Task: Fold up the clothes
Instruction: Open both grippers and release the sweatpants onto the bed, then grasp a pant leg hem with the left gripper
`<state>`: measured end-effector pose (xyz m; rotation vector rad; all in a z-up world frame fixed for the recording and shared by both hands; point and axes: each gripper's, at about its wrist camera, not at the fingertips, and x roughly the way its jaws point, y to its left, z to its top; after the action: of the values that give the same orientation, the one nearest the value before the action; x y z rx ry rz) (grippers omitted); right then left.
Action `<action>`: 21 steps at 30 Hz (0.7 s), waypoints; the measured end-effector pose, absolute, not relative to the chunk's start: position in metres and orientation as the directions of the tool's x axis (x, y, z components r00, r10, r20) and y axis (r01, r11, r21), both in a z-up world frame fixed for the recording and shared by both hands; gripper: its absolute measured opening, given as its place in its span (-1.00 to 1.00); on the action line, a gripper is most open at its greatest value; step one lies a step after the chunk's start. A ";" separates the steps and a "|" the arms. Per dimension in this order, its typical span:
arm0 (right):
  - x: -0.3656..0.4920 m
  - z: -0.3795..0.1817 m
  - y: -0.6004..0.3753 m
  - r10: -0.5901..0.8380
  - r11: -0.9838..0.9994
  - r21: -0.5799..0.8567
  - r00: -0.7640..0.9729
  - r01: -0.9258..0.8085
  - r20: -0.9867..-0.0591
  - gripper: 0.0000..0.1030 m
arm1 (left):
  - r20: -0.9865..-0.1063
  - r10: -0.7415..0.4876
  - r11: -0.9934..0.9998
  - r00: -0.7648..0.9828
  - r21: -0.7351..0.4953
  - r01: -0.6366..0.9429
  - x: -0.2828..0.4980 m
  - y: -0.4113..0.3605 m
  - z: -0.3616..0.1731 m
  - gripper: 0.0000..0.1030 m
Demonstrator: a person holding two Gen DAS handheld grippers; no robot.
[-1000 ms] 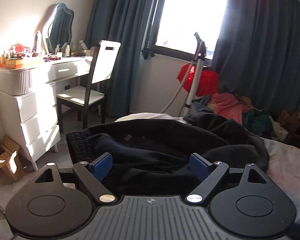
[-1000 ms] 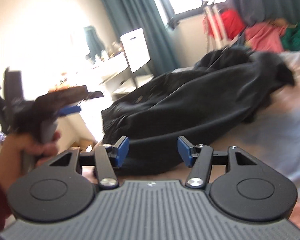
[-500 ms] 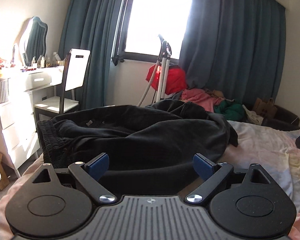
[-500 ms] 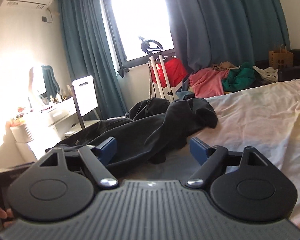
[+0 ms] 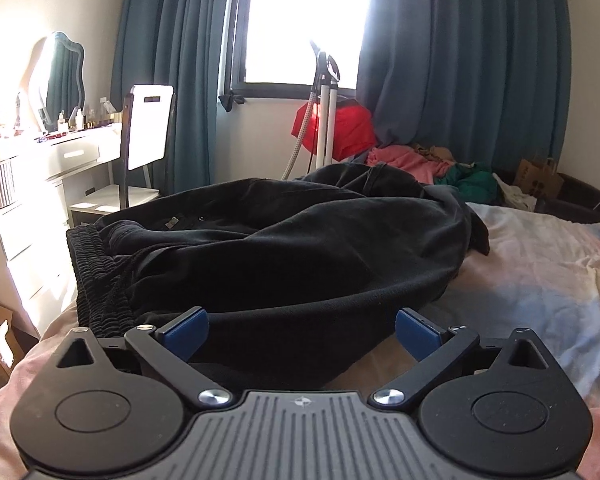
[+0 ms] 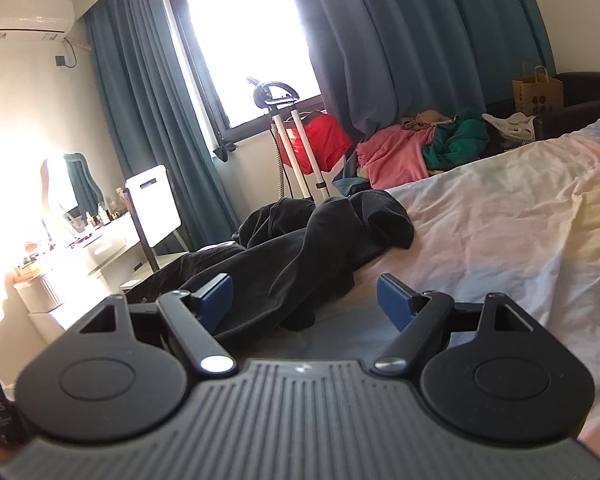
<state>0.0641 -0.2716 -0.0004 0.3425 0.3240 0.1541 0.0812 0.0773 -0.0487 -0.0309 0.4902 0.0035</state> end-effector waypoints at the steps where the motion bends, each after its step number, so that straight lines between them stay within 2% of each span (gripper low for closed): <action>1: 0.064 -0.001 -0.274 0.200 0.929 0.360 0.937 -0.088 -0.287 0.57 | -0.481 -0.006 1.000 0.877 -0.022 -0.005 0.086 0.075 -0.051 0.96; 5: 0.069 -0.005 -0.287 0.186 0.925 0.375 0.933 -0.060 -0.309 0.57 | -0.498 0.007 1.000 0.867 0.019 0.003 0.111 0.062 -0.052 0.96; 10: 0.078 -0.012 -0.298 0.136 0.932 0.362 0.926 0.000 -0.351 0.57 | -0.477 -0.017 1.000 0.879 -0.005 0.016 0.154 0.040 -0.043 0.96; 18: 0.094 -0.027 -0.311 0.100 0.934 0.353 0.913 0.052 -0.397 0.57 | -0.439 -0.066 0.995 0.896 0.042 0.094 0.253 -0.036 -0.039 0.96; 21: 0.099 -0.032 -0.318 0.090 0.926 0.370 0.908 0.075 -0.408 0.57 | -0.447 -0.098 0.993 0.889 0.013 0.116 0.290 -0.063 -0.042 0.96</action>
<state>0.0989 -0.3184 -0.0317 0.3905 0.4343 0.0081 0.2902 -0.0630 -0.0416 0.0391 0.4624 -0.1109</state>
